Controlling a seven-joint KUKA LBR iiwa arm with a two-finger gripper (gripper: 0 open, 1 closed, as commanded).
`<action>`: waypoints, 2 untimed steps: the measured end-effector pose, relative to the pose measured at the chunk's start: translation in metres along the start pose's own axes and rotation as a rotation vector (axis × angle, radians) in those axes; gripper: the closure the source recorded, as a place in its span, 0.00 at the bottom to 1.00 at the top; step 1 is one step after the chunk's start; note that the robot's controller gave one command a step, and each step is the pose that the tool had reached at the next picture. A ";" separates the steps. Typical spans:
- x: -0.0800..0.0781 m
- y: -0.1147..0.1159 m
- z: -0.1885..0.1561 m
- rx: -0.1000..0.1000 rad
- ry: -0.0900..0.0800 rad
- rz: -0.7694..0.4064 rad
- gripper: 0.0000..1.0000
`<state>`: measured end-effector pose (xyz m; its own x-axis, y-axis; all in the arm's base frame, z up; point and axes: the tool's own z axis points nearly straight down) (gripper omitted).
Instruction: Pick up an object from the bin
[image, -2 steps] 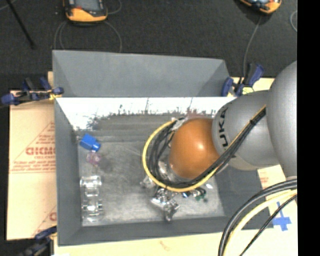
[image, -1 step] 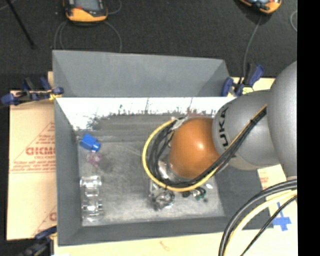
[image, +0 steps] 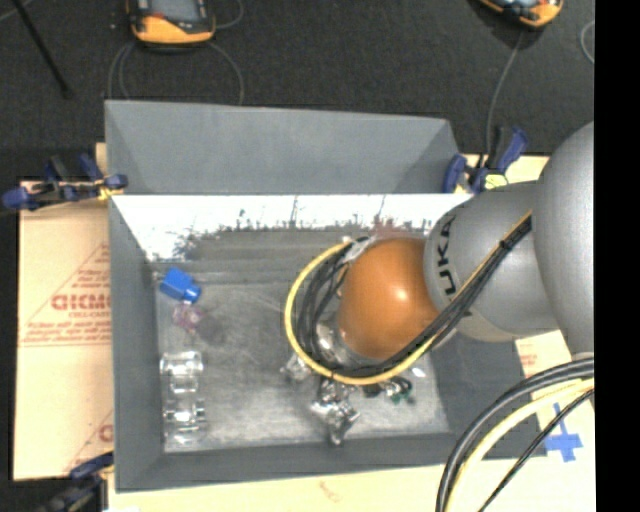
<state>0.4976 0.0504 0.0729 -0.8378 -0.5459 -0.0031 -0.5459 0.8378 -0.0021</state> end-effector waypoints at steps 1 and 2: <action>0.007 -0.042 0.000 -0.002 -0.008 0.001 0.00; 0.004 -0.042 -0.003 0.002 -0.013 -0.002 1.00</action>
Offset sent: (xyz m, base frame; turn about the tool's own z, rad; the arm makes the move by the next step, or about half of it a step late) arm 0.0141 -0.0396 -0.0029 -0.0021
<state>0.5169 0.0127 0.0757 -0.8368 -0.5472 -0.0163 -0.5472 0.8370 -0.0045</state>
